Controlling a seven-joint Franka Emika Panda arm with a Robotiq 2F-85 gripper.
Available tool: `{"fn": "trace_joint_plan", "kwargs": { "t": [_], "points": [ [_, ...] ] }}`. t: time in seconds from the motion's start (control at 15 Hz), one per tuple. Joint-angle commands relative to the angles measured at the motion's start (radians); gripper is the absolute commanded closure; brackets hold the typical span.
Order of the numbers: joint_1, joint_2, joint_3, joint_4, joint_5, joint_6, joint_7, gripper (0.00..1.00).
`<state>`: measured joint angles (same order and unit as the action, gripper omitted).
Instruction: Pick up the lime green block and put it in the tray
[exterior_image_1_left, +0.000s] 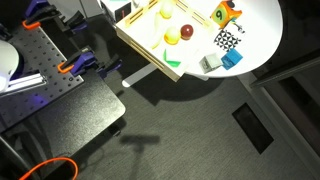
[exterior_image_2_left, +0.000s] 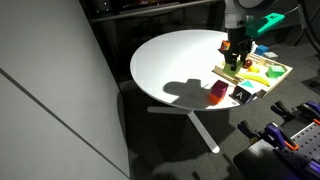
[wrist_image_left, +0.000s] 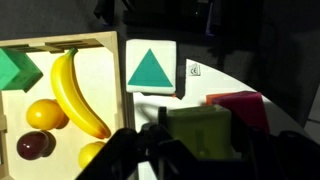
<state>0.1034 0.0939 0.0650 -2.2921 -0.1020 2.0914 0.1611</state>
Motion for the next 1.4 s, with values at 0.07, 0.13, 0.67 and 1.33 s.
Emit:
{"fn": "trace_joint_plan", "kwargs": {
  "t": [0.07, 0.13, 0.67, 1.33],
  "points": [
    [-0.069, -0.052, -0.053, 0.023, 0.042, -0.092, 0.002, 0.67],
    [-0.083, -0.053, -0.065, 0.027, 0.042, -0.100, 0.006, 0.67],
    [-0.172, -0.061, -0.150, 0.016, 0.032, -0.066, 0.056, 0.38],
    [-0.181, -0.131, -0.155, 0.003, 0.125, -0.177, -0.020, 0.00]
  ]
}}
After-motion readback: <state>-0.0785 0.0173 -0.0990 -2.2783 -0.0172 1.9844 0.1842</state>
